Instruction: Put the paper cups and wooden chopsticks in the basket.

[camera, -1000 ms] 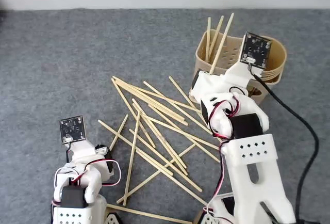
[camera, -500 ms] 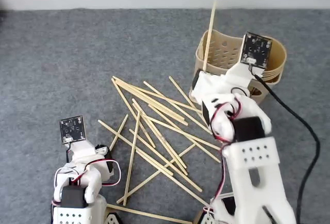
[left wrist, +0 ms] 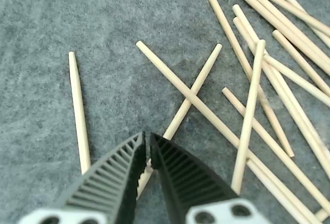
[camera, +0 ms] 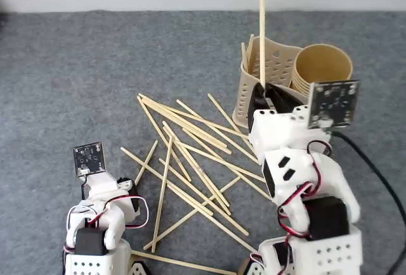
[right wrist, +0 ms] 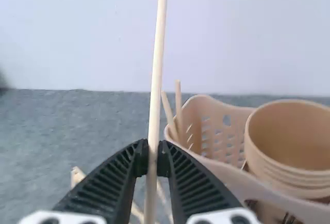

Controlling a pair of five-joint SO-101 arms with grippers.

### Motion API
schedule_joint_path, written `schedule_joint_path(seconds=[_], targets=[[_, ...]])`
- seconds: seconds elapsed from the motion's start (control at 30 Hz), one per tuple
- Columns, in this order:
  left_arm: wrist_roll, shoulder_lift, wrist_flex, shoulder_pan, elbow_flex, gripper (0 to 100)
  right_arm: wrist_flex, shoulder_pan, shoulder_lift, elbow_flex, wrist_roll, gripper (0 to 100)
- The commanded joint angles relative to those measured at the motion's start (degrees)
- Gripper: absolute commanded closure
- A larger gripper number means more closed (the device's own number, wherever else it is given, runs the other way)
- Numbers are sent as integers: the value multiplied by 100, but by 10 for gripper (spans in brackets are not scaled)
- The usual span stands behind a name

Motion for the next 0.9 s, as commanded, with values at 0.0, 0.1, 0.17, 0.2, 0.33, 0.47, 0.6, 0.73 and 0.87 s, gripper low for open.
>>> schedule_joint_path(seconds=[0.0,0.1,0.17,0.2,0.33,0.47,0.6,0.73,0.87], targets=[[-26,-70,18,9,-48,986,-1719,242,-84,721,404,991],[-26,-70,18,9,-48,986,-3415,347,-75,1565,677,991],[-26,-70,18,9,-48,986,-4523,356,-75,2136,853,991],[-26,-70,18,9,-48,986,-4963,356,-66,2365,905,991],[-26,-70,18,9,-48,986,-6114,365,-66,2998,941,991],[-26,-70,18,9,-48,986,-6255,391,-66,3095,914,991],[-26,-70,18,9,-48,986,-6457,391,-66,3068,905,991],[-26,-70,18,9,-48,986,-6949,391,259,2901,958,991],[-26,-70,18,9,-48,986,-6949,523,1270,2171,914,991]])
